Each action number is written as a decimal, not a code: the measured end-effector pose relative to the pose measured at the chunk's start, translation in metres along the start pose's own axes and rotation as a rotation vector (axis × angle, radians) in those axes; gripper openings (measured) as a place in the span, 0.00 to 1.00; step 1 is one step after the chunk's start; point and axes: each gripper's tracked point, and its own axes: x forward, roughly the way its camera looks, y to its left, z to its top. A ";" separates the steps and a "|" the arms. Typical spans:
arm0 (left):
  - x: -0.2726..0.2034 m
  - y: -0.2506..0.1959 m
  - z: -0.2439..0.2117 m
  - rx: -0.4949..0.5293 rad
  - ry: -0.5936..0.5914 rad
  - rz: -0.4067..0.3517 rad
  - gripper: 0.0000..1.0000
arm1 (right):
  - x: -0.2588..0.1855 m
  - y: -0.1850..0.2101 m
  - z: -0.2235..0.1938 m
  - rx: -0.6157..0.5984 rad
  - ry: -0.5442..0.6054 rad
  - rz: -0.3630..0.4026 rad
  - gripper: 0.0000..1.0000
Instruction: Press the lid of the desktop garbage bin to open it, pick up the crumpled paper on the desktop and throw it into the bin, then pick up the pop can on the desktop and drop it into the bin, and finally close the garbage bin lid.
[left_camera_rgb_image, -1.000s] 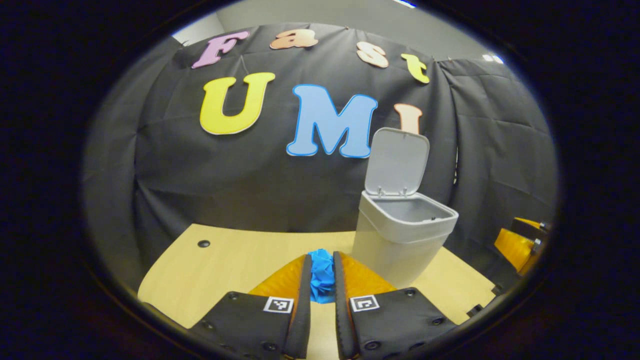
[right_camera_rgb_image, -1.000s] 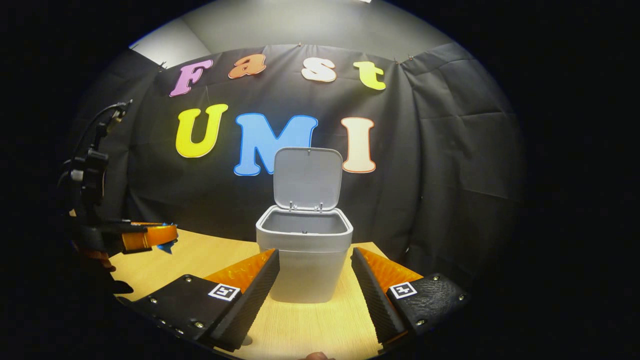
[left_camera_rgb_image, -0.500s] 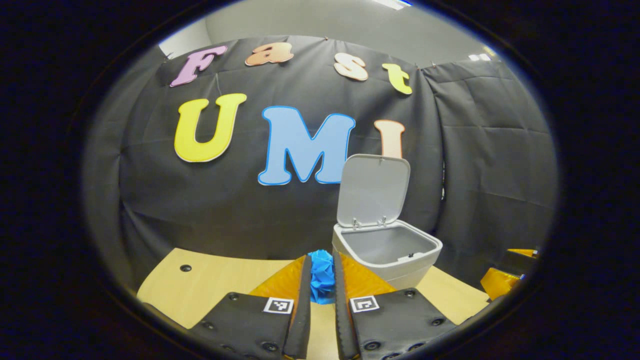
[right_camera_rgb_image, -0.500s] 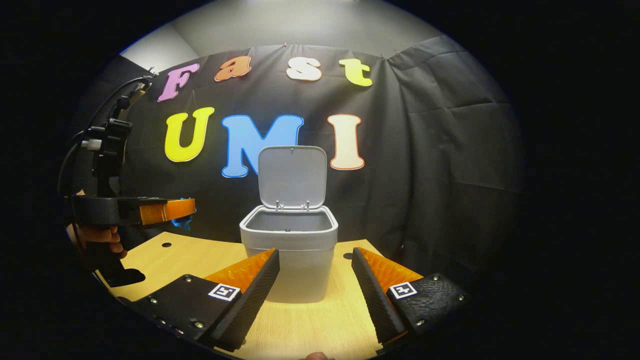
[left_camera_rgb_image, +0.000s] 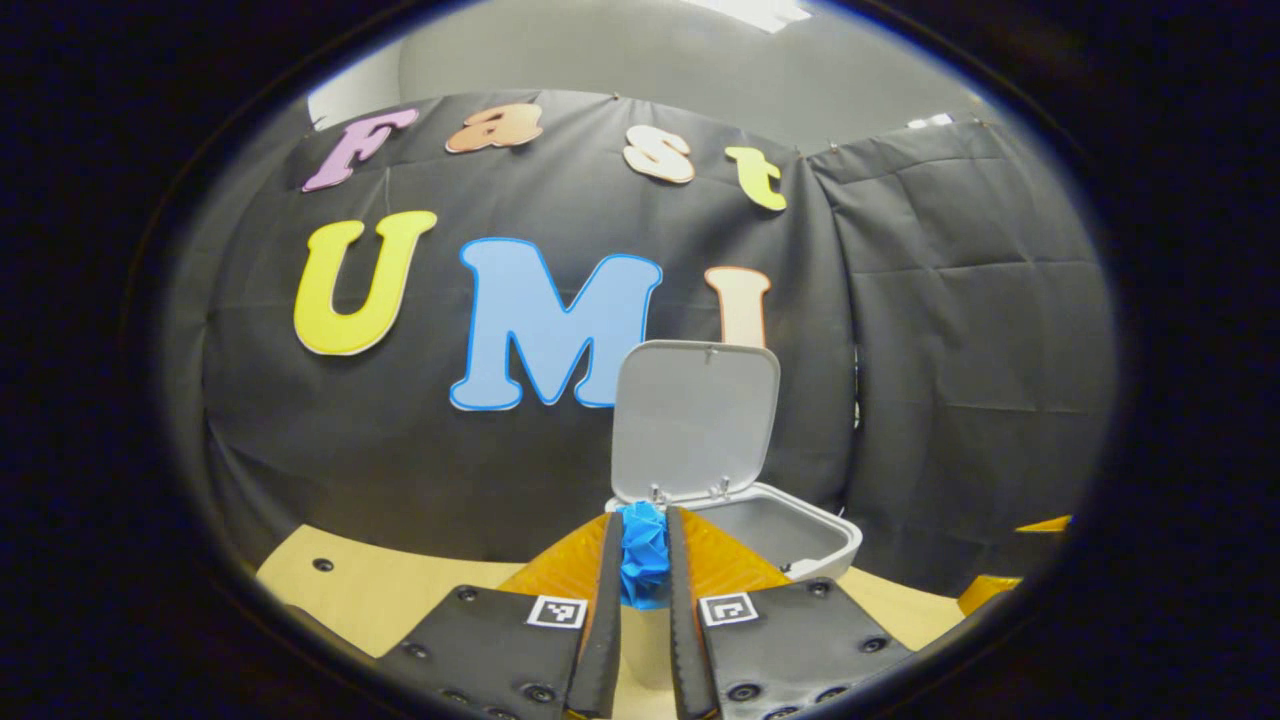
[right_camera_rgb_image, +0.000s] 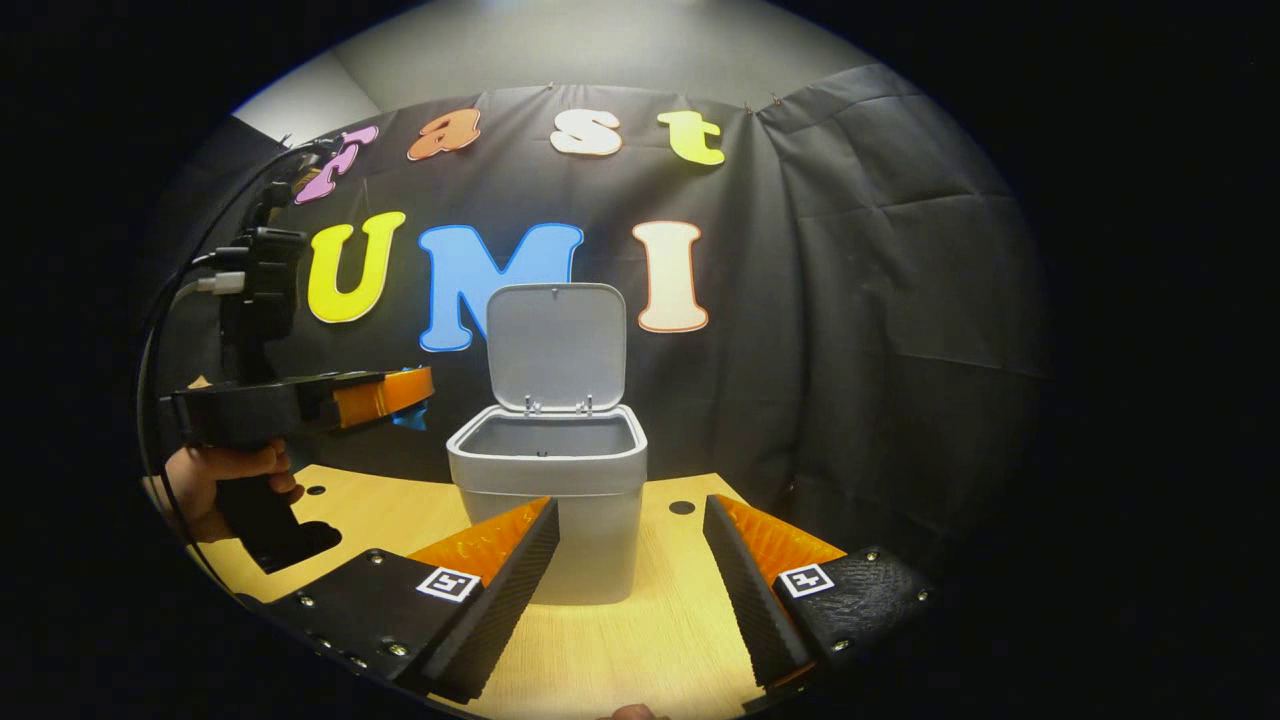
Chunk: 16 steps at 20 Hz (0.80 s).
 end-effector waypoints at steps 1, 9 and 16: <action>0.009 -0.006 0.001 0.011 -0.010 -0.013 0.29 | 0.001 -0.002 0.000 0.002 0.002 -0.005 0.93; 0.065 -0.048 -0.019 0.074 -0.029 -0.103 0.29 | 0.005 -0.013 -0.008 0.005 0.031 -0.043 0.93; 0.090 -0.054 -0.048 0.070 0.012 -0.116 0.30 | 0.006 -0.016 -0.010 -0.002 0.046 -0.061 0.93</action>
